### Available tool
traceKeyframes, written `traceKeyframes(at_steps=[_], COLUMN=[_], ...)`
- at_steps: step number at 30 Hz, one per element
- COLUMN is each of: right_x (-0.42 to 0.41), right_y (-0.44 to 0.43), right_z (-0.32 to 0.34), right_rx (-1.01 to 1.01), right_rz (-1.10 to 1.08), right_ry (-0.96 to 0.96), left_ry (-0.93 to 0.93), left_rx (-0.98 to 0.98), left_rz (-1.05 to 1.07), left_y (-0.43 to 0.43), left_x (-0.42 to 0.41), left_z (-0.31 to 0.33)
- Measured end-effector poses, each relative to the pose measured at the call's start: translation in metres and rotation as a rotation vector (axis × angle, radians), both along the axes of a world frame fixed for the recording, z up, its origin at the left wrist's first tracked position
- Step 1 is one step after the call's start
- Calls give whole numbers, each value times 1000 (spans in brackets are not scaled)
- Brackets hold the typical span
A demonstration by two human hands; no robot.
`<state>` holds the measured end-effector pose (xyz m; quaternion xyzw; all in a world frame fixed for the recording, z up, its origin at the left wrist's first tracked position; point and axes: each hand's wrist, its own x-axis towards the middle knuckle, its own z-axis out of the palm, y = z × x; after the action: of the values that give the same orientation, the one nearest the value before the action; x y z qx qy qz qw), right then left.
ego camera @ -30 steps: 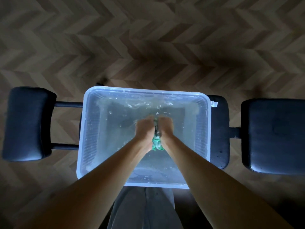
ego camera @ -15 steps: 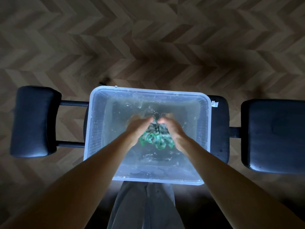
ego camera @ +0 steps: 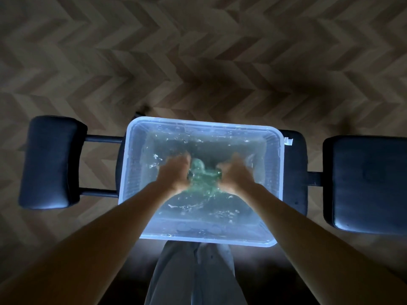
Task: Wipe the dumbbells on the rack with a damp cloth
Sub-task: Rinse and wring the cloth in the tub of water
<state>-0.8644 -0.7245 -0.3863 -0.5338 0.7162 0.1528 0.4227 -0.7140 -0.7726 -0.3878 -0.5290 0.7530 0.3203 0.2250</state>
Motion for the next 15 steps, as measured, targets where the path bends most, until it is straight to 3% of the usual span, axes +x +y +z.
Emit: traceKeyframes(at_steps=[3, 6, 8, 10, 12, 15], right_x=[2, 7, 8, 6, 1, -5], right_y=[0, 0, 0, -4, -8, -13], right_z=[7, 6, 5, 8, 9, 13], right_rx=[9, -4, -111, -114, -40, 10], right_rz=[330, 400, 306, 80, -121, -542], right_ry=[57, 124, 114, 18, -65, -282], left_ry=[-146, -172, -99, 100, 176, 305], left_rx=[-117, -60, -98, -249, -281, -128], left_rz=[-523, -641, -573, -406, -110, 342], left_y=[8, 18, 25, 29, 24, 7], left_x=[-5, -11, -10, -10, -14, -25], left_z=[1, -1, -9, -16, -13, 9])
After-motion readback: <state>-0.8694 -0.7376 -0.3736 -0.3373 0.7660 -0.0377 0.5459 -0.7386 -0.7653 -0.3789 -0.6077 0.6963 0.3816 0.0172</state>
